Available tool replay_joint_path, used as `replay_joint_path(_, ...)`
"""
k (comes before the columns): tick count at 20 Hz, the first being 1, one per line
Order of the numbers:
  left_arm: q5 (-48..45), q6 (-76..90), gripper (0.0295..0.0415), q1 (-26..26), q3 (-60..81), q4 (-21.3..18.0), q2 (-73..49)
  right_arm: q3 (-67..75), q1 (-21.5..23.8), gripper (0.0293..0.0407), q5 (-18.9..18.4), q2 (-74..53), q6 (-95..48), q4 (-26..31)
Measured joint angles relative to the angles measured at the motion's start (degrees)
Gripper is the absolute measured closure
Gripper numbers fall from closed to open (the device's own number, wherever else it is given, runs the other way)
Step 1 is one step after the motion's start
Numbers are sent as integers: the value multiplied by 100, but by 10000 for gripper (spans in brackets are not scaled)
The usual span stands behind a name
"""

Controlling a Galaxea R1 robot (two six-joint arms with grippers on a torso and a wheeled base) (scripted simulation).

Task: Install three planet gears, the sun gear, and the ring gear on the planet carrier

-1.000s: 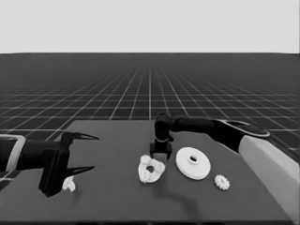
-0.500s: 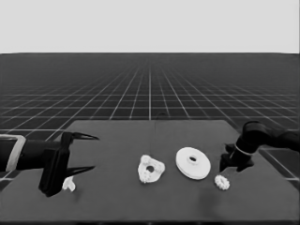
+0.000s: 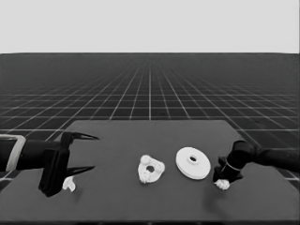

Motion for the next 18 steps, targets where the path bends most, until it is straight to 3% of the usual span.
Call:
replay_joint_path(2,0,0,326,0,0,0,0,-4,-3,386,3,2,-1,-3)
replay_joint_path(3,0,0,326,0,0,0,0,-4,-2,390,3,2,-1,-4)
replay_joint_path(10,0,0,326,0,0,0,0,-5,-2,390,4,2,-1,-5)
replay_joint_path(11,0,0,326,0,0,0,0,408,451,390,-361,-216,80,351)
replay_joint_path(13,0,0,326,0,0,0,0,660,1028,390,-704,-366,116,770)
replay_joint_path(18,0,0,326,0,0,0,0,715,1311,390,-873,-401,117,996)
